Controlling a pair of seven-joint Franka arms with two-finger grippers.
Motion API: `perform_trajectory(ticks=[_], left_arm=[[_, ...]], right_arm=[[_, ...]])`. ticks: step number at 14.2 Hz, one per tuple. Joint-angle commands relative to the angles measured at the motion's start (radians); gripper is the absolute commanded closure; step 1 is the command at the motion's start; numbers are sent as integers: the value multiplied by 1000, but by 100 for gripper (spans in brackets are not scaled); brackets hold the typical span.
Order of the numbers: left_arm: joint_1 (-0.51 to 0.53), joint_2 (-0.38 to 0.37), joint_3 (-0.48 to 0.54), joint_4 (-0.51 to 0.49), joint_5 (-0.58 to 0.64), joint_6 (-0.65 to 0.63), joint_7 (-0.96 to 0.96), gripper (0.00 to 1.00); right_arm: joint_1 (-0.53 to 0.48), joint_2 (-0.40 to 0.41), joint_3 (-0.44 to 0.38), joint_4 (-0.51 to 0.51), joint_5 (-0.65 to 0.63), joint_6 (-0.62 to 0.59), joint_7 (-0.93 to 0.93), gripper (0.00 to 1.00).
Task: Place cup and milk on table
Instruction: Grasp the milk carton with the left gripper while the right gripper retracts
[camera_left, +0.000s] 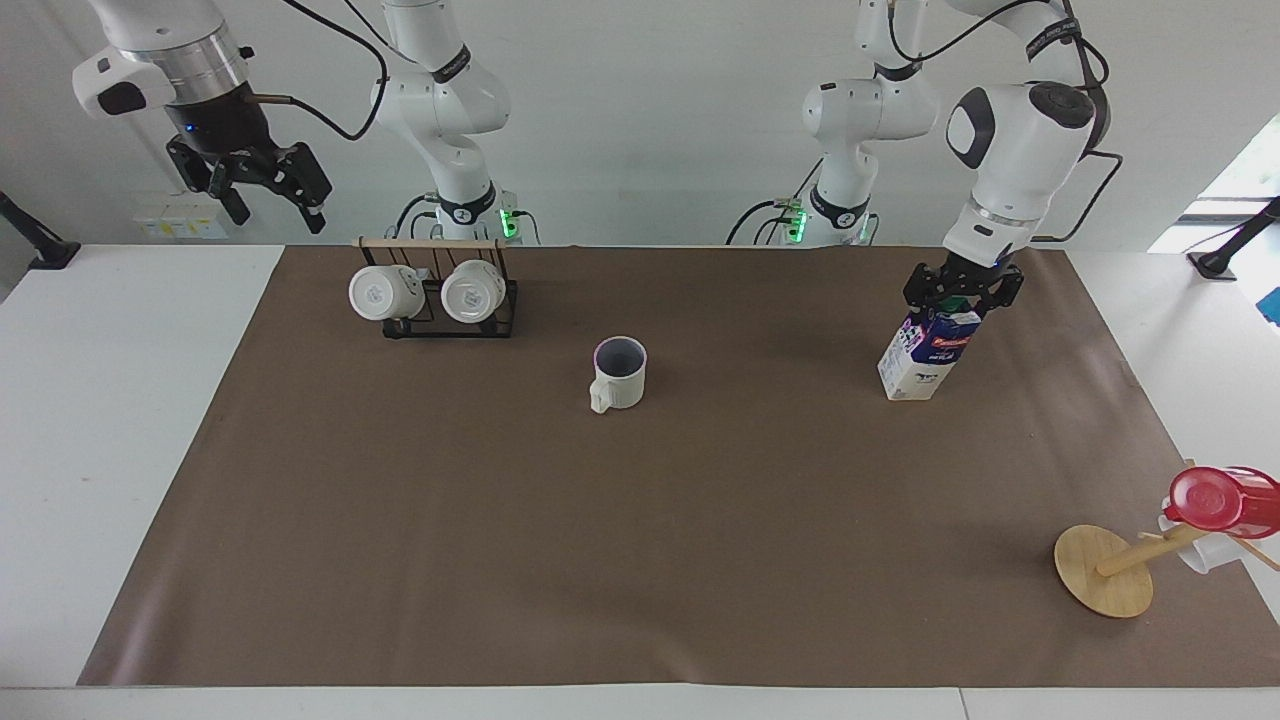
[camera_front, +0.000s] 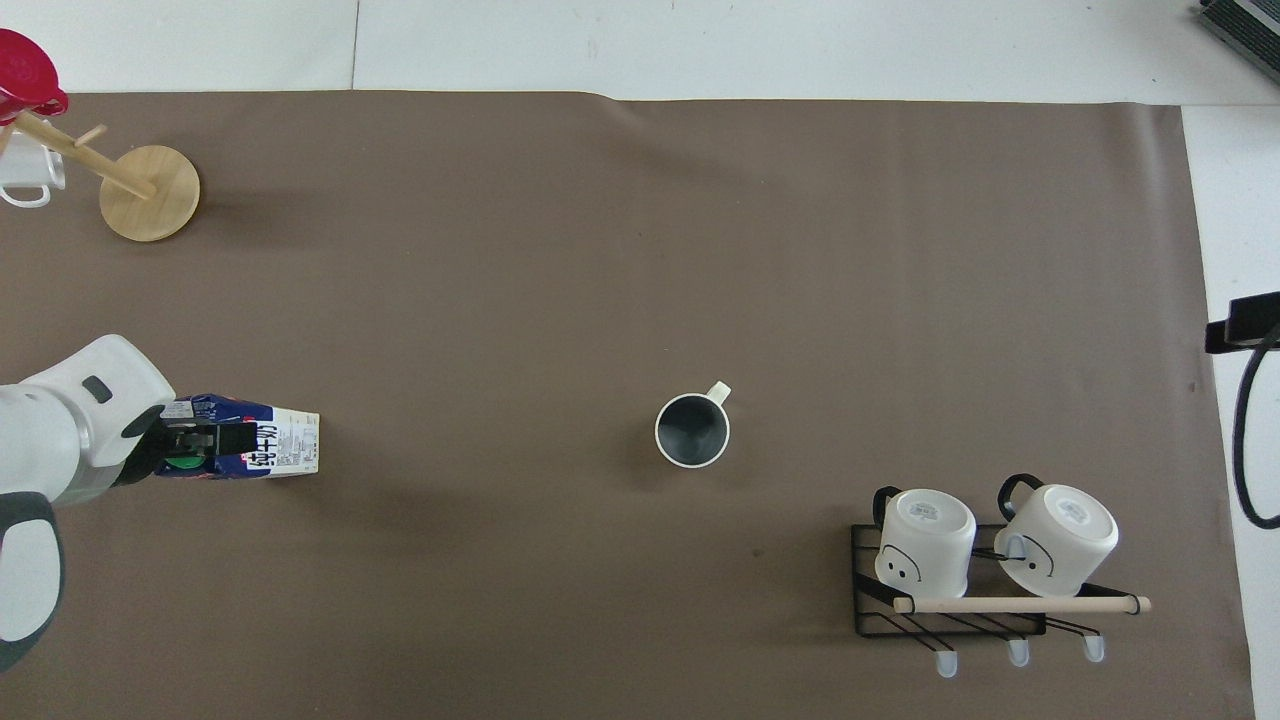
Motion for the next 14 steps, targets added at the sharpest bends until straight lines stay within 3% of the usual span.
perform_trajectory(ticks=[1,4,8,14], left_arm=[[11,-29,-2,-30,3,16,16,22],[14,-26,-2,-26,5,12,17,35],[25,-25,-2,-20,5,8,17,42],[23,-10,-2,37,5,-44,5,50]], right_arm=[[4,-38,6,-54,1,4,26,0],[7,-44,12,-61,-19,-2,27,0],[7,-88,32,-126,-24,11,27,0],[4,-84,39,-114,-10,-13,20,0]])
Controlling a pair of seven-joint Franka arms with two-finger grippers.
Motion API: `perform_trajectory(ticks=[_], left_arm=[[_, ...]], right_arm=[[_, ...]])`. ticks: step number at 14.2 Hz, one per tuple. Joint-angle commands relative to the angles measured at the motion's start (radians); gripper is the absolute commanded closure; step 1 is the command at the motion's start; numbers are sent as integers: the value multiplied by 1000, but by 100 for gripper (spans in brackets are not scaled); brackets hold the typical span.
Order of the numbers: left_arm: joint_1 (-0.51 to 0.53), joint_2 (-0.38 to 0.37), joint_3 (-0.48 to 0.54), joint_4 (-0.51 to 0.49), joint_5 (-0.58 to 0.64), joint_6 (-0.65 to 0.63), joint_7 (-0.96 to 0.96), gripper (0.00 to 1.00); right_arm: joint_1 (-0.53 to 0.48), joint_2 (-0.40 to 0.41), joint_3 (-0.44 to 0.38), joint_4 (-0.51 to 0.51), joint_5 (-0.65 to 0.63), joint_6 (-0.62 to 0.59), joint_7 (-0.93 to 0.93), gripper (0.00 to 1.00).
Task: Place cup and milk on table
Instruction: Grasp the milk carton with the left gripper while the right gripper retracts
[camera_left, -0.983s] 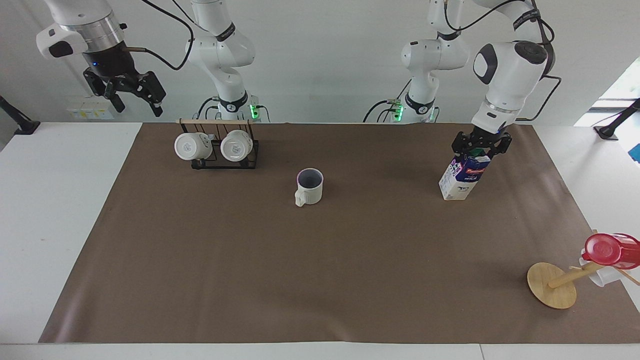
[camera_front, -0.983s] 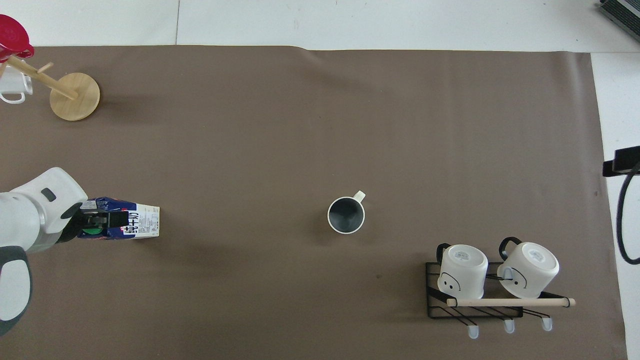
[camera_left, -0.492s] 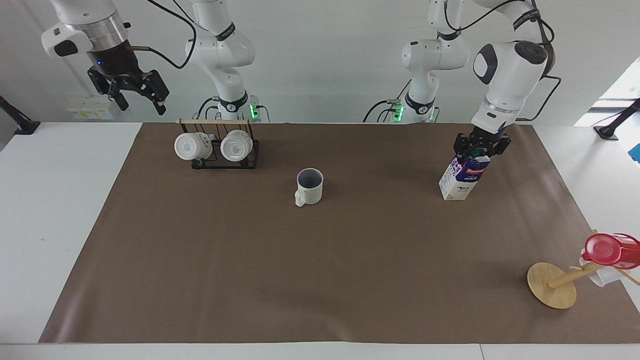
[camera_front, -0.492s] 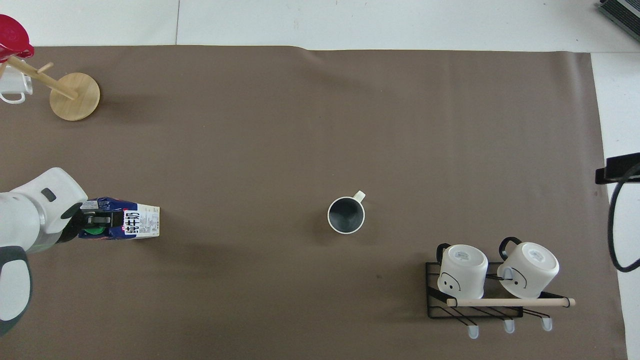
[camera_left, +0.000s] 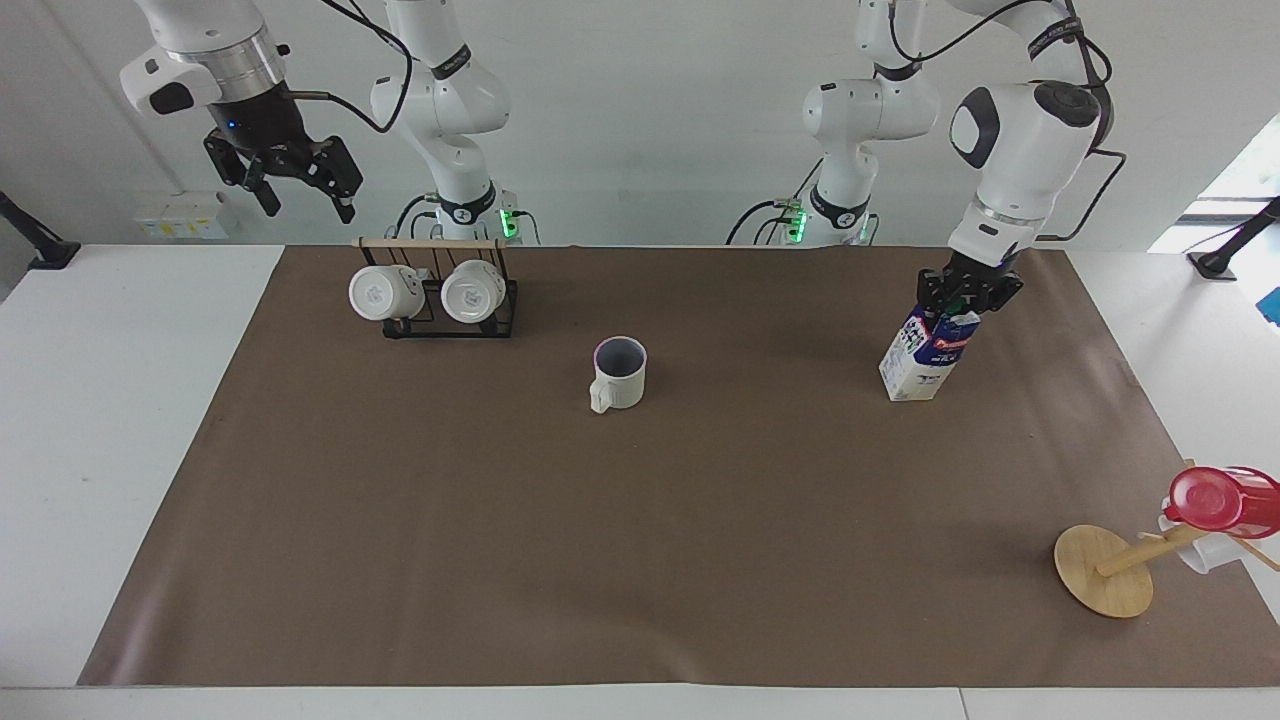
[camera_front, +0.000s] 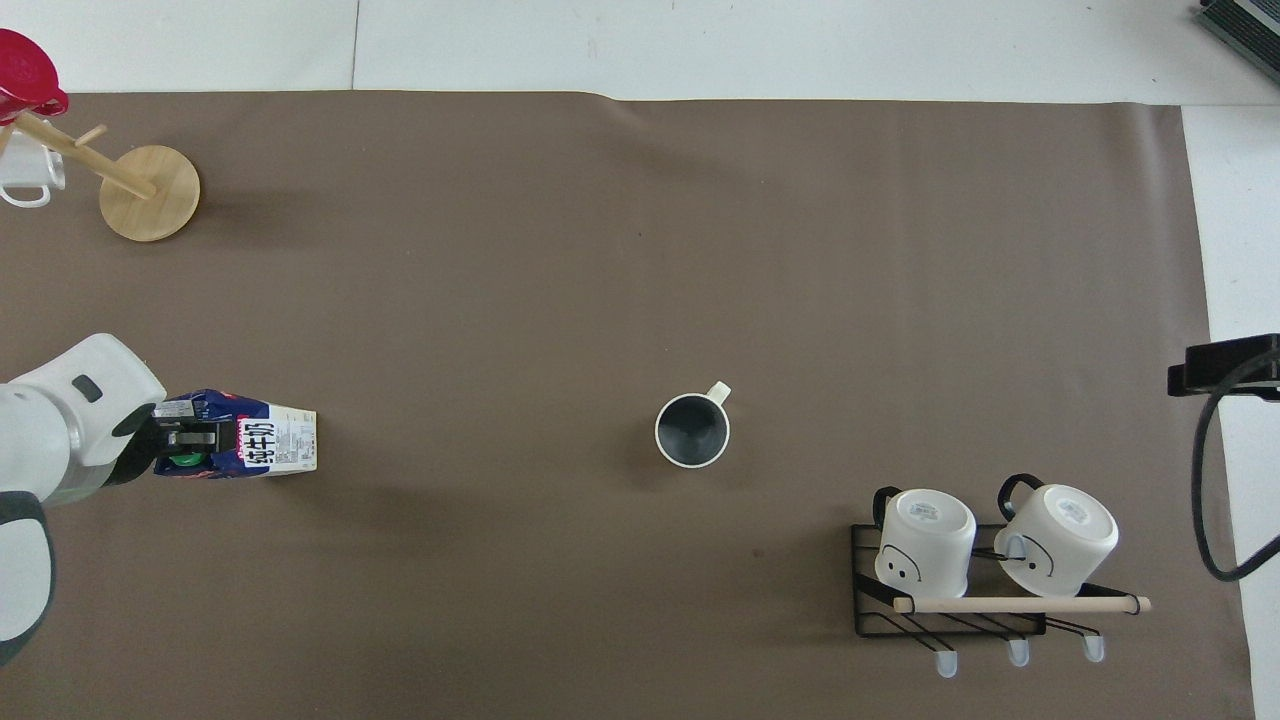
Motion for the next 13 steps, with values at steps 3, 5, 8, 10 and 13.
perform_trajectory(ticks=[3,5,8,10,13], left_arm=[[-2,-7,-10,60,5,-77,-59,50],[-22,-5,-36,94,5,-109,-126,51],[-33,18,-104,161,5,-171,-246,51],[-39,43,-152,215,5,-209,-318,51],[-44,70,-198,256,5,-215,-381,51]], right_arm=[[-4,-16,8,-15,6,-9,9,0],[-5,-15,8,-15,6,-9,8,0],[-5,-15,8,-15,6,-9,9,0],[-5,-15,8,-15,6,-9,9,0],[-5,-16,8,-15,6,-9,9,0]])
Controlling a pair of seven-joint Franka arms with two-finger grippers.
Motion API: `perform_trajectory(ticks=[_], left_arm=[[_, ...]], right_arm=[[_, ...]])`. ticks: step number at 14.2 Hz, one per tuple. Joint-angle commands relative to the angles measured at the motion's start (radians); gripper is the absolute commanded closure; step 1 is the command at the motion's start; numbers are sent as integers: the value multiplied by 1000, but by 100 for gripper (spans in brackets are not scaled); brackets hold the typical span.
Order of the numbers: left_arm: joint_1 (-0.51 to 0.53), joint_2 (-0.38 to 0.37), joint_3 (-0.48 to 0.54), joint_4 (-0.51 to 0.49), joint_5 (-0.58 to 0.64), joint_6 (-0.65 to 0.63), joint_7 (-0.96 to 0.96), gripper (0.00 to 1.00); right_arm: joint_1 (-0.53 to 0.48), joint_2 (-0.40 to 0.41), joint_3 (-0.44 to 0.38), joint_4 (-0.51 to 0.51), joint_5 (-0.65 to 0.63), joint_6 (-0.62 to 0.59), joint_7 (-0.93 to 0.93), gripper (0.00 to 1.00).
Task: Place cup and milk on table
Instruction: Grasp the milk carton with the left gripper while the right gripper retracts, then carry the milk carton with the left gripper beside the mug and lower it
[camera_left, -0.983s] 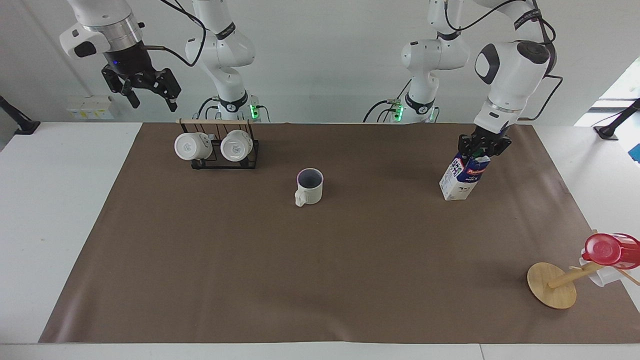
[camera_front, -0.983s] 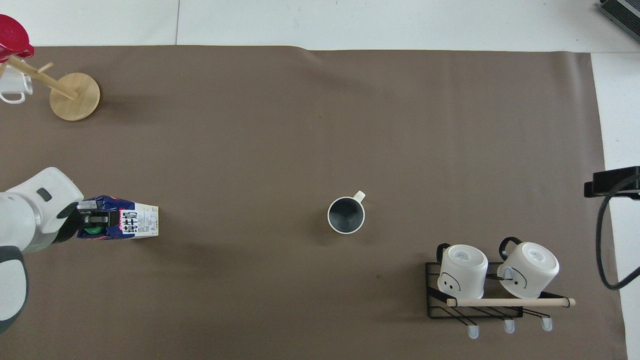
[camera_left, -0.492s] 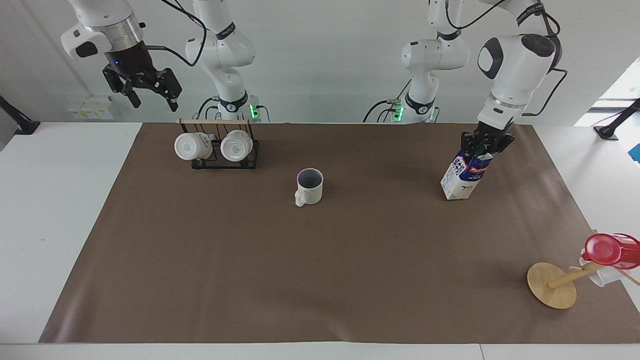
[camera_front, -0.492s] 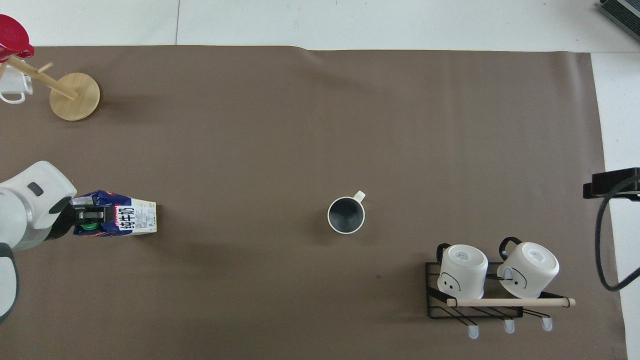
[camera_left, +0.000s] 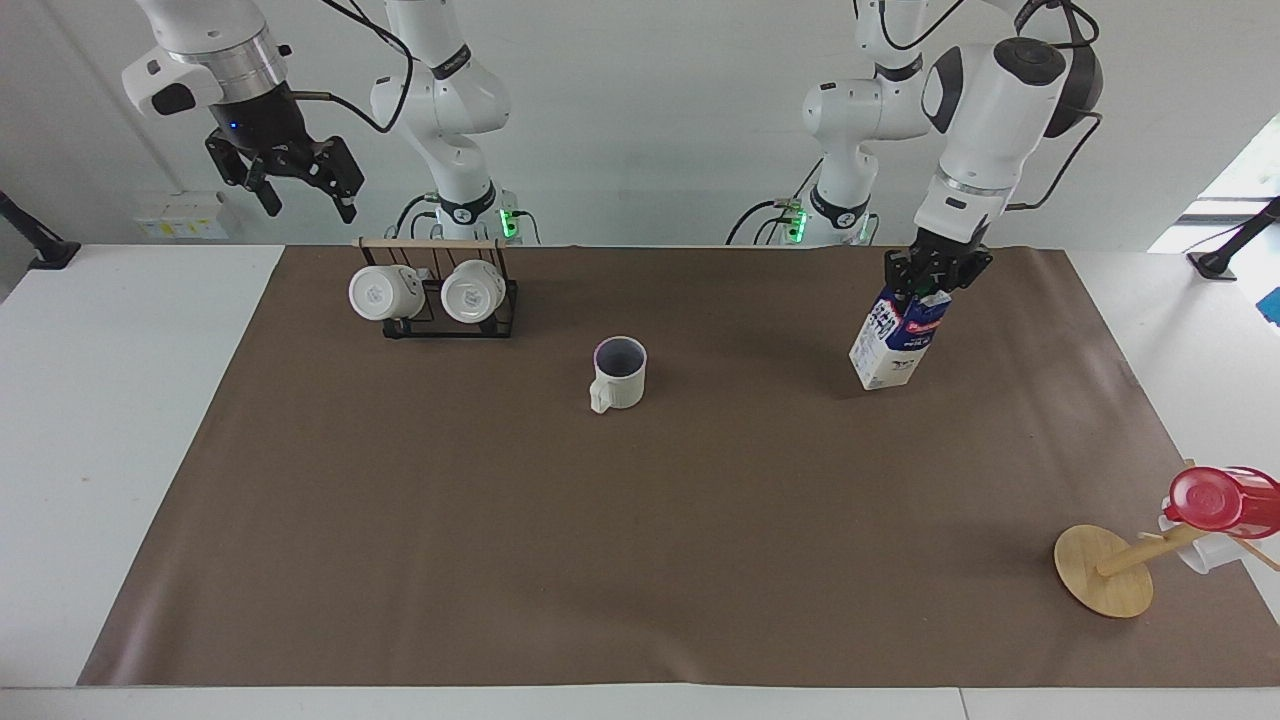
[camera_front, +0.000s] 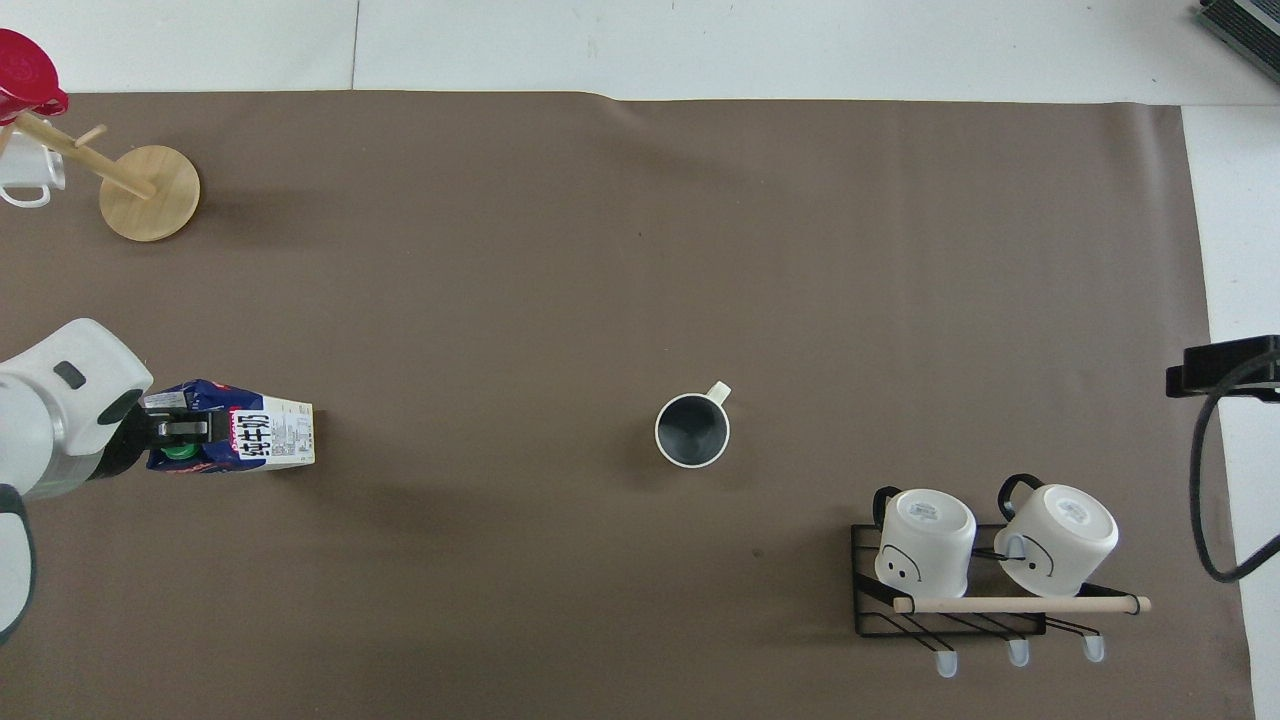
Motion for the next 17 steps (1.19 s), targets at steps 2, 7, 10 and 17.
perform_trajectory(ticks=[2,7,10,17], left_arm=[[-37,56,-13,82,3,-36,-78,51],[-155,131,-13,158,5,-40,-254,52],[-249,179,-11,178,8,-15,-368,53],[-381,271,-13,182,75,127,-493,53]], right_arm=[[-5,-15,5,-15,6,-9,9,0],[-5,-15,7,-15,6,-9,9,0],[-5,-15,7,-15,6,-9,9,0],[-5,-15,7,-15,6,-9,9,0]])
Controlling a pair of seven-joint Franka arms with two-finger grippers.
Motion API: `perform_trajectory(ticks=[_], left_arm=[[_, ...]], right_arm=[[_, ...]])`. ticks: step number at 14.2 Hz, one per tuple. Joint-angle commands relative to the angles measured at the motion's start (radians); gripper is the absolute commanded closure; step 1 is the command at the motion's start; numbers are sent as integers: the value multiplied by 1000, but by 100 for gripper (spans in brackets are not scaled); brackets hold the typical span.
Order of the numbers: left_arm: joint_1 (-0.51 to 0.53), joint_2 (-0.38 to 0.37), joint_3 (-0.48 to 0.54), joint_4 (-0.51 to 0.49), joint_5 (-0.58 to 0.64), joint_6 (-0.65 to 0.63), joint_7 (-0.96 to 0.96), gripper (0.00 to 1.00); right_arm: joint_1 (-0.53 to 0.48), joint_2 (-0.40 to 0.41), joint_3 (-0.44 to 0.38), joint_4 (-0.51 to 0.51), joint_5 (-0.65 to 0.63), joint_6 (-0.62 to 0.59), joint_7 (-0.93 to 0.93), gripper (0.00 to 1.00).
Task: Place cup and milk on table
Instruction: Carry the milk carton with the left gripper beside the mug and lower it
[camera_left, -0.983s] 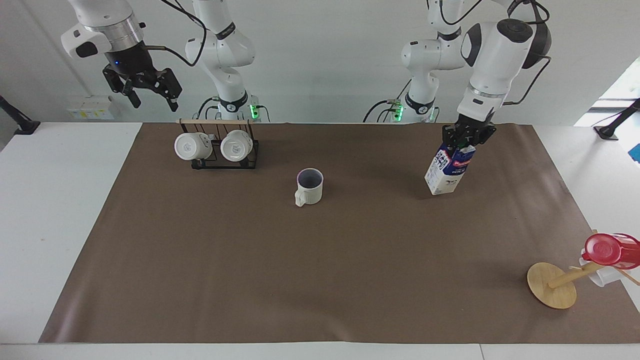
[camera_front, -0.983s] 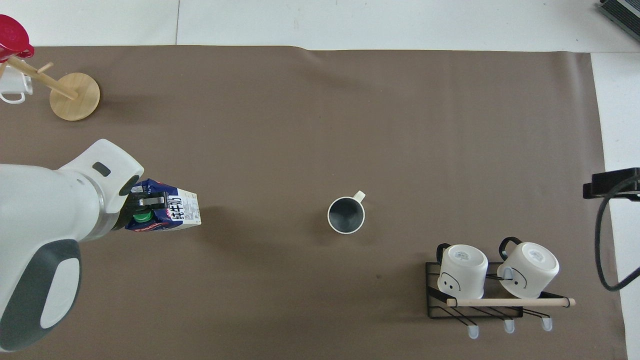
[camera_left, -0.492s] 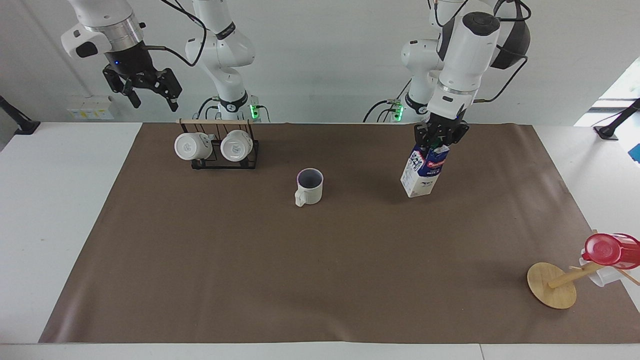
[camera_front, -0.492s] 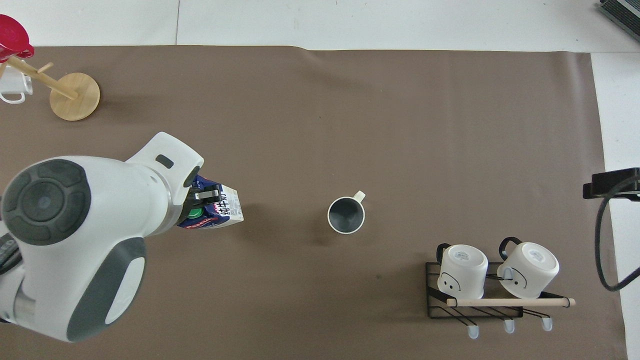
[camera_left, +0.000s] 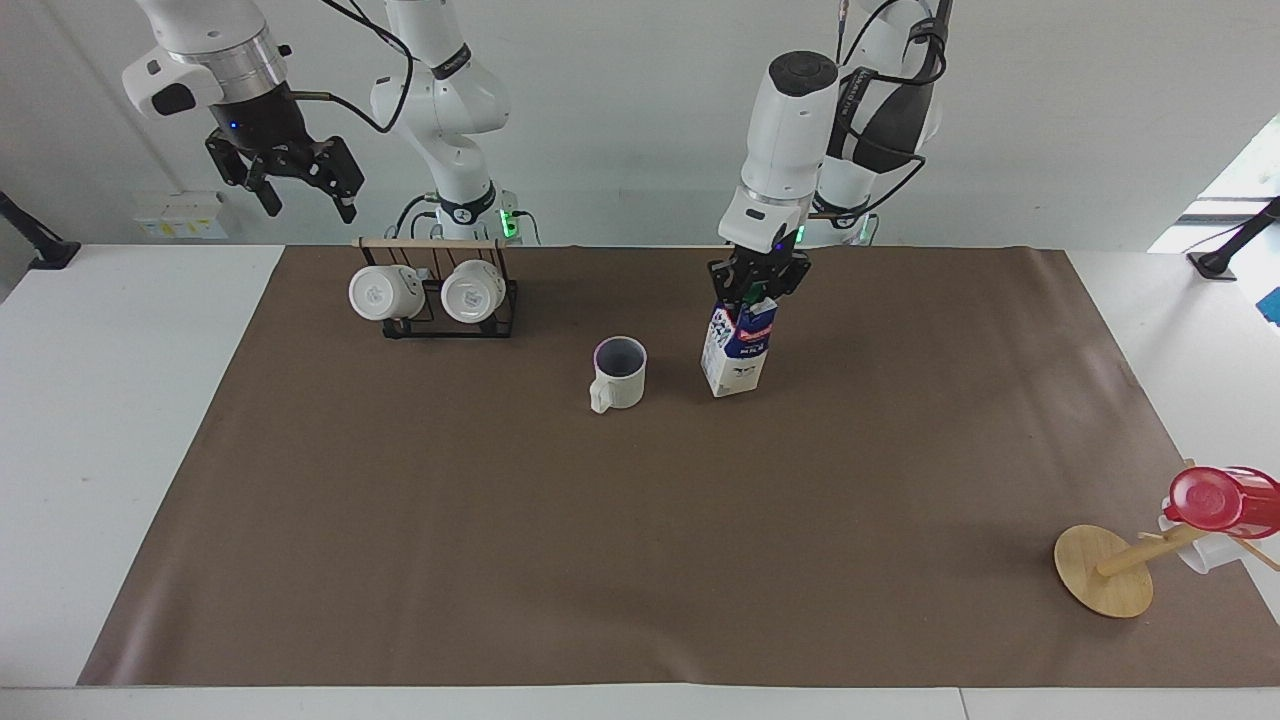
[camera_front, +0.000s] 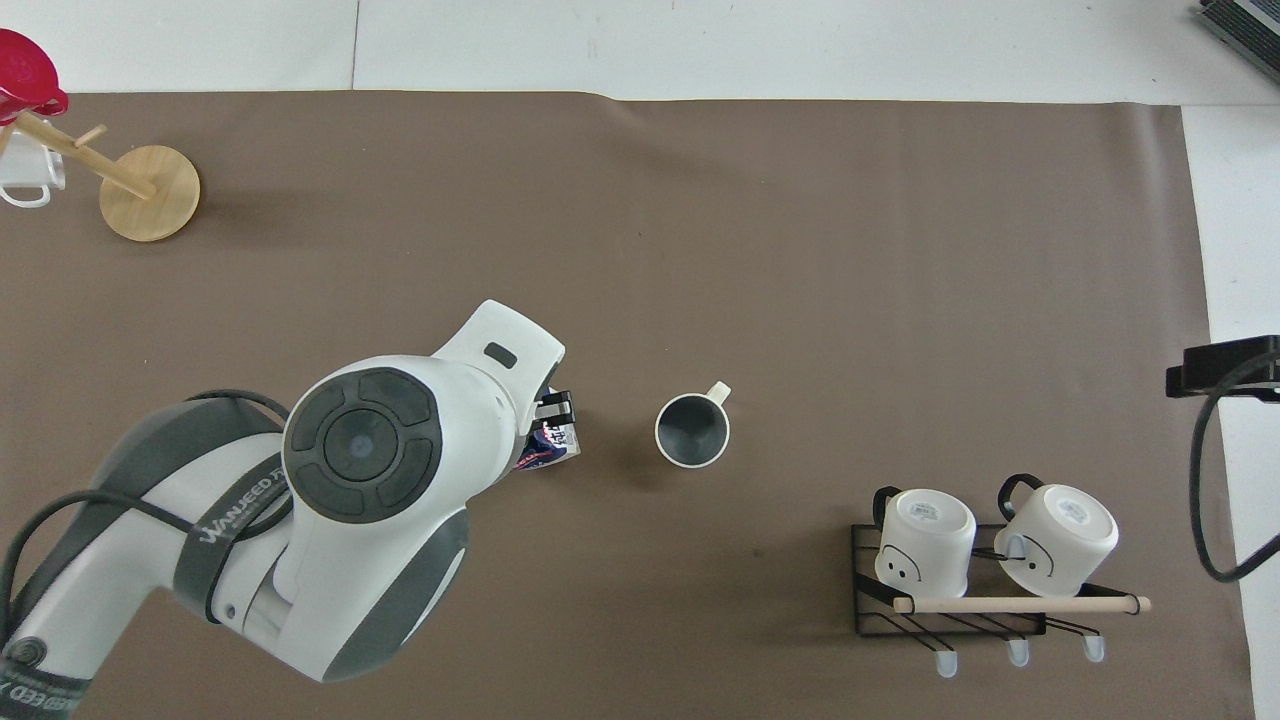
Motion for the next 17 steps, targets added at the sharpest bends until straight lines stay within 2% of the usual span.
perform_trajectory(ticks=[1,17], left_arm=[[-39,43,15,27,51,33,-24,54],[-80,100,15,25,126,84,-84,54]], right_arm=[[-5,-15,7,-15,6,-9,9,0],[-5,-15,7,-15,6,-9,9,0]])
